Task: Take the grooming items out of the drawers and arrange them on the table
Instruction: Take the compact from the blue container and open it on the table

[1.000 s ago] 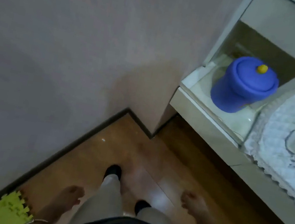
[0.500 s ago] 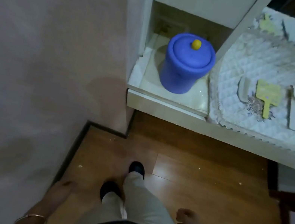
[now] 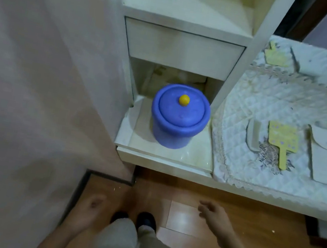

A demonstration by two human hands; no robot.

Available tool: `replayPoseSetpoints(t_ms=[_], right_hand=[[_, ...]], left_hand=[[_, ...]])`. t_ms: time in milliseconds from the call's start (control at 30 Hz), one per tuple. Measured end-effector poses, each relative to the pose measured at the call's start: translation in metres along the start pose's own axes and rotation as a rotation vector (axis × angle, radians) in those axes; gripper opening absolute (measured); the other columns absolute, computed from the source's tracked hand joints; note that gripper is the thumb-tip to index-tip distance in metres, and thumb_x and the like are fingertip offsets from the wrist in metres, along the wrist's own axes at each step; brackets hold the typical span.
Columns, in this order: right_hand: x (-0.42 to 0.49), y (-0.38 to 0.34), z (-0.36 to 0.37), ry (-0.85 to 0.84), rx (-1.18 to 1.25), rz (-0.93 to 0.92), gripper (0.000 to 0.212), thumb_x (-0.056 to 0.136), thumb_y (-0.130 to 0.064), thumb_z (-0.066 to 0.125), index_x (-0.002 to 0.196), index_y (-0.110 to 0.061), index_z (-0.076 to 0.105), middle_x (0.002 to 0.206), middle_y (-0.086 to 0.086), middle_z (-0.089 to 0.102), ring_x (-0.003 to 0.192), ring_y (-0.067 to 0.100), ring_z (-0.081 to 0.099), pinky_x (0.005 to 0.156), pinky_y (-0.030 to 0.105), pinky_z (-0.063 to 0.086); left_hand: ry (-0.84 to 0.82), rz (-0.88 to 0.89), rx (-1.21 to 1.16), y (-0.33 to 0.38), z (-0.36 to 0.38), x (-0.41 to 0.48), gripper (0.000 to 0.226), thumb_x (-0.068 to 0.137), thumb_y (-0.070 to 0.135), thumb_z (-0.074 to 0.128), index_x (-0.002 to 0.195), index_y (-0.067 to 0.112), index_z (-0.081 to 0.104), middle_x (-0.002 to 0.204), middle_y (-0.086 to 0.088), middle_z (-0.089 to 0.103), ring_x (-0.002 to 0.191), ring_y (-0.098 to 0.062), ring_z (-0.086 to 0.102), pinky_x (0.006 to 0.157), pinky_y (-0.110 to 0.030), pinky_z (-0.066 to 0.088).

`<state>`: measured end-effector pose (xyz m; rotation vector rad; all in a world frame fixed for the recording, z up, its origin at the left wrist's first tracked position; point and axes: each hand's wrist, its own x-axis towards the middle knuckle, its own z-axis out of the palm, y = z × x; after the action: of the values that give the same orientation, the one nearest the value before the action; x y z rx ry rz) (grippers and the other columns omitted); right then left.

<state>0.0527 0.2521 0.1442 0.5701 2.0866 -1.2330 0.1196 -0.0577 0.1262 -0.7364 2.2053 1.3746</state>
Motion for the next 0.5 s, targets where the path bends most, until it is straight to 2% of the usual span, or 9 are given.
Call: replayPoseSetpoints(t_ms=[33, 67, 133, 167, 233, 267, 333, 400, 500], right_hand=[[0.000, -0.019, -0.006, 0.035, -0.003, -0.064, 0.022, 0.092, -0.016, 0.051, 0.112, -0.013, 0.057, 0.104, 0.004, 0.061, 0.093, 0.016, 0.058, 0.072, 0.023, 0.045], [0.000, -0.037, -0.010, 0.061, 0.017, -0.148, 0.020, 0.090, -0.018, 0.053, 0.109, -0.017, 0.058, 0.103, 0.003, 0.062, 0.095, 0.016, 0.059, 0.076, 0.024, 0.045], [-0.002, -0.075, -0.016, 0.117, 0.074, -0.293, 0.014, 0.088, -0.019, 0.057, 0.101, -0.020, 0.062, 0.092, 0.001, 0.064, 0.088, 0.011, 0.060, 0.075, 0.019, 0.044], [-0.003, -0.094, -0.018, 0.144, 0.095, -0.357, 0.012, 0.087, -0.018, 0.058, 0.097, -0.022, 0.064, 0.083, 0.000, 0.063, 0.080, 0.007, 0.059, 0.070, 0.014, 0.044], [-0.006, -0.132, -0.019, 0.214, 0.111, -0.490, 0.016, 0.086, -0.015, 0.060, 0.087, -0.031, 0.063, 0.073, -0.006, 0.061, 0.065, -0.002, 0.055, 0.062, 0.006, 0.043], [-0.005, -0.147, -0.017, 0.264, 0.110, -0.545, 0.021, 0.085, -0.014, 0.061, 0.083, -0.035, 0.062, 0.073, -0.010, 0.062, 0.064, -0.004, 0.055, 0.062, 0.004, 0.043], [-0.004, -0.175, -0.014, 0.360, 0.083, -0.640, 0.020, 0.084, -0.013, 0.063, 0.086, -0.033, 0.063, 0.082, -0.012, 0.065, 0.072, -0.003, 0.057, 0.066, 0.005, 0.043], [0.001, -0.200, -0.011, 0.450, -0.062, -0.716, 0.018, 0.083, -0.017, 0.064, 0.101, -0.020, 0.065, 0.096, -0.005, 0.065, 0.088, 0.005, 0.056, 0.075, 0.008, 0.039], [0.018, -0.223, -0.006, 0.491, -0.297, -0.750, 0.043, 0.078, -0.037, 0.064, 0.113, -0.011, 0.061, 0.112, 0.007, 0.062, 0.106, 0.022, 0.052, 0.089, 0.021, 0.034]], left_hand=[[0.041, 0.036, -0.034, 0.028, -0.003, 0.008, 0.017, 0.089, 0.004, 0.052, 0.103, 0.007, 0.061, 0.107, -0.013, 0.064, 0.099, -0.020, 0.056, 0.093, -0.026, 0.038], [-0.003, 0.097, -0.047, 0.056, -0.006, 0.008, 0.017, 0.089, 0.008, 0.053, 0.104, 0.013, 0.060, 0.104, -0.006, 0.064, 0.098, -0.015, 0.056, 0.092, -0.025, 0.038], [0.033, 0.256, -0.063, 0.109, -0.007, 0.021, 0.021, 0.089, 0.010, 0.055, 0.100, 0.028, 0.055, 0.099, 0.010, 0.062, 0.095, -0.005, 0.056, 0.091, -0.022, 0.041], [0.049, 0.314, -0.087, 0.128, -0.010, 0.025, 0.025, 0.088, 0.009, 0.056, 0.102, 0.030, 0.054, 0.101, 0.013, 0.061, 0.097, -0.005, 0.056, 0.089, -0.019, 0.041], [0.107, 0.438, -0.030, 0.161, -0.016, 0.038, 0.038, 0.085, 0.010, 0.061, 0.119, 0.022, 0.050, 0.116, 0.008, 0.055, 0.107, -0.009, 0.050, 0.087, -0.013, 0.038], [0.136, 0.507, 0.049, 0.178, -0.018, 0.044, 0.048, 0.082, 0.013, 0.064, 0.127, 0.016, 0.046, 0.124, 0.005, 0.050, 0.113, -0.010, 0.046, 0.089, -0.011, 0.035], [0.171, 0.609, 0.205, 0.202, -0.024, 0.056, 0.073, 0.075, 0.027, 0.073, 0.135, 0.009, 0.036, 0.137, -0.002, 0.041, 0.126, -0.015, 0.039, 0.093, -0.005, 0.021], [0.142, 0.676, 0.313, 0.218, -0.026, 0.066, 0.095, 0.066, 0.047, 0.070, 0.141, 0.009, 0.026, 0.149, -0.006, 0.028, 0.138, -0.019, 0.026, 0.094, 0.000, 0.006], [0.090, 0.702, 0.363, 0.229, -0.027, 0.075, 0.110, 0.053, 0.070, 0.058, 0.142, 0.014, 0.023, 0.151, -0.004, 0.026, 0.138, -0.017, 0.024, 0.092, -0.001, 0.006]])
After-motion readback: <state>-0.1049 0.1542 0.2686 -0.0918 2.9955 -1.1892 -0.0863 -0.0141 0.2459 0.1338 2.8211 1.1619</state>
